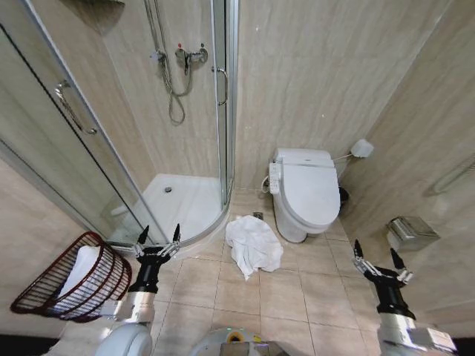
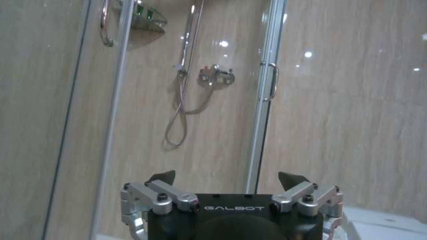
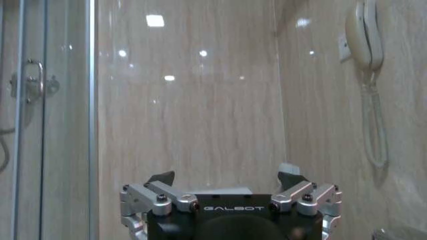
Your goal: Discard the used towel into the hamper.
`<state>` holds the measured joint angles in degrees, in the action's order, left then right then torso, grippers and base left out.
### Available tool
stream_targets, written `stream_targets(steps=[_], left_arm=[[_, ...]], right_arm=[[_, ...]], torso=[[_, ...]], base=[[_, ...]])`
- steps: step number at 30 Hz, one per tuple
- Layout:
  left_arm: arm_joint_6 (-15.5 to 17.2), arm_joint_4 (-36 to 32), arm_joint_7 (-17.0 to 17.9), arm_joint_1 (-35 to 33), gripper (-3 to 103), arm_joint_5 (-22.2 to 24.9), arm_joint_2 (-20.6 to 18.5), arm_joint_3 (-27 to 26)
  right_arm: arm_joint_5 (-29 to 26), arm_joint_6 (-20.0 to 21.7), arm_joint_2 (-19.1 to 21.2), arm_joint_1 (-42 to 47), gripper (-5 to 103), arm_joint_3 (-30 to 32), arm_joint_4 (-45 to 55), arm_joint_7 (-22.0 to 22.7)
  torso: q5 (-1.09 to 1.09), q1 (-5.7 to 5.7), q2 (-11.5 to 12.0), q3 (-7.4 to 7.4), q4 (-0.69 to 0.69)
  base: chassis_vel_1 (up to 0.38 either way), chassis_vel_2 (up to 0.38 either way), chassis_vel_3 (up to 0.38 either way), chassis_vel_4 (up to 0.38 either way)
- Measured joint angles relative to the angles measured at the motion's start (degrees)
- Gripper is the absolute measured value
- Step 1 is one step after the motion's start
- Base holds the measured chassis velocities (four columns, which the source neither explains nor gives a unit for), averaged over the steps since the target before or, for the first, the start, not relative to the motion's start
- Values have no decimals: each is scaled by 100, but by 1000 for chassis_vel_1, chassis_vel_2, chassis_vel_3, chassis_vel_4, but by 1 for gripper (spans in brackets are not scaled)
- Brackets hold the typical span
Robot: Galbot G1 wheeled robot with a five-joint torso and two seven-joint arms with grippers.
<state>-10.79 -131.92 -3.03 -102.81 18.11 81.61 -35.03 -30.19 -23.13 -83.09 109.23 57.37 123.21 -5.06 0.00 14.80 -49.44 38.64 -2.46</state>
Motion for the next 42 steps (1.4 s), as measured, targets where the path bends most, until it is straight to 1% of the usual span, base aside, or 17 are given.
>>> stream_targets(steps=[4,5,8,12,15,16,19,25,30,33,37,41,42], left_arm=[[0,0,0,0,100,0,0,0],[0,0,0,0,100,0,0,0],[0,0,0,0,100,0,0,0],[0,0,0,0,100,0,0,0],[0,0,0,0,100,0,0,0],[0,0,0,0,100,0,0,0],[0,0,0,0,100,0,0,0],[0,0,0,0,100,0,0,0],[0,0,0,0,100,0,0,0],[0,0,0,0,100,0,0,0],[0,0,0,0,100,0,0,0],[0,0,0,0,100,0,0,0],[0,0,0,0,100,0,0,0]], right_arm=[[-36,87,4,11,100,2,311,-4],[-36,87,4,11,100,2,311,-4],[-65,212,-12,-7,100,-19,463,-22],[24,226,-58,-33,100,-75,420,147],[-25,123,-75,-10,100,-97,375,178],[-25,123,-75,-10,100,-97,375,178],[-177,-111,-100,-75,100,-97,298,209],[-239,-309,-99,-106,100,-97,226,184],[-50,-482,-119,-151,100,-108,96,196],[59,-537,-90,-65,100,-186,78,131],[133,-459,-51,28,100,-258,78,44],[131,-308,-15,83,100,-343,52,-22],[122,-213,-3,115,100,-382,35,-73]], torso=[[-1,-56,131,-74,0],[-1,-56,131,-74,0],[-1,-102,228,-126,0],[0,-142,318,-176,0],[0,-184,417,-233,0],[0,-184,417,-233,0],[0,-230,513,-284,0],[0,-283,630,-345,0],[0,-343,762,-417,0],[0,-383,857,-473,0],[0,-413,929,-515,0],[0,-454,1022,-569,0],[-1,-472,1063,-590,0]], base=[[0,0,0,0],[0,0,0,0],[0,0,0,0],[0,0,0,0],[0,0,0,0],[0,0,0,0],[0,0,0,0],[0,0,0,0],[0,0,0,0],[0,0,0,0],[0,0,0,0],[0,0,0,0],[0,0,0,0]])
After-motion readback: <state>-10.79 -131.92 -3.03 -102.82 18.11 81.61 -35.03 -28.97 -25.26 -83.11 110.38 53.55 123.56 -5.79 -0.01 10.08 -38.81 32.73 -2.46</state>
